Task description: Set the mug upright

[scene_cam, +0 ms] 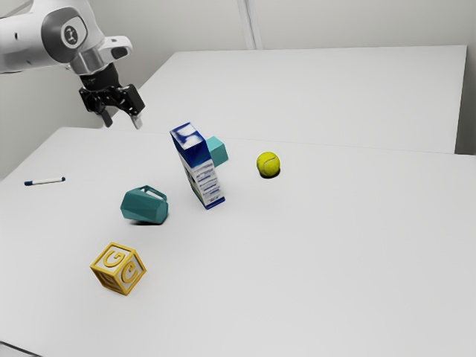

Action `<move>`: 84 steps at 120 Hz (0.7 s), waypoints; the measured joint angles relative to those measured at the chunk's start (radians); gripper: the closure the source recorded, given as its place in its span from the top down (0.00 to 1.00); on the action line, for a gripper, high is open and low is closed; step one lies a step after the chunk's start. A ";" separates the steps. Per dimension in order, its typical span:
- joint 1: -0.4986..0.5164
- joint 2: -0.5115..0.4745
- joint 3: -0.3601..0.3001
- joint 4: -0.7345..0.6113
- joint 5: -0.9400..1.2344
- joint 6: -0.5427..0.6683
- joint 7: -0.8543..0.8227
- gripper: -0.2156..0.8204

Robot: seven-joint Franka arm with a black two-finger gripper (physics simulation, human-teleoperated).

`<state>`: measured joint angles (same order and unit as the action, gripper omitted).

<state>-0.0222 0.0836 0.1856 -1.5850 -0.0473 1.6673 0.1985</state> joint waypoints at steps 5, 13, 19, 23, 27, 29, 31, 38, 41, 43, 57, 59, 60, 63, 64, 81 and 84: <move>-0.001 0.000 0.000 0.000 0.000 0.000 0.000 0.79; -0.002 0.000 0.000 0.000 0.000 0.000 0.001 0.79; -0.003 0.000 0.000 0.000 0.000 0.000 0.001 0.79; -0.003 0.000 0.000 -0.001 0.000 0.001 0.001 0.79; -0.004 0.000 0.000 -0.001 0.001 0.001 0.001 0.79; -0.004 0.000 0.000 -0.004 0.001 0.002 0.001 0.79; -0.004 -0.001 0.000 -0.007 0.000 0.003 0.001 0.79; -0.003 -0.004 0.000 -0.027 0.000 0.005 0.000 0.79; -0.004 -0.006 0.001 -0.041 -0.001 0.006 0.000 0.79; -0.005 -0.008 0.002 -0.050 -0.001 0.006 0.000 0.79; -0.006 -0.041 0.014 -0.084 -0.026 -0.004 -0.002 0.79; -0.010 -0.050 0.020 -0.091 -0.035 -0.005 -0.002 0.79; -0.011 -0.054 0.023 -0.094 -0.039 -0.005 -0.001 0.79; -0.014 -0.065 0.032 -0.102 -0.050 -0.007 0.001 0.79; -0.016 -0.068 0.036 -0.104 -0.054 -0.007 0.002 0.79; -0.070 -0.068 0.136 -0.117 -0.161 -0.013 0.058 0.79; -0.075 -0.063 0.151 -0.118 -0.179 -0.014 0.072 0.79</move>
<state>-0.0973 0.0201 0.3361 -1.7031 -0.2259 1.6538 0.2709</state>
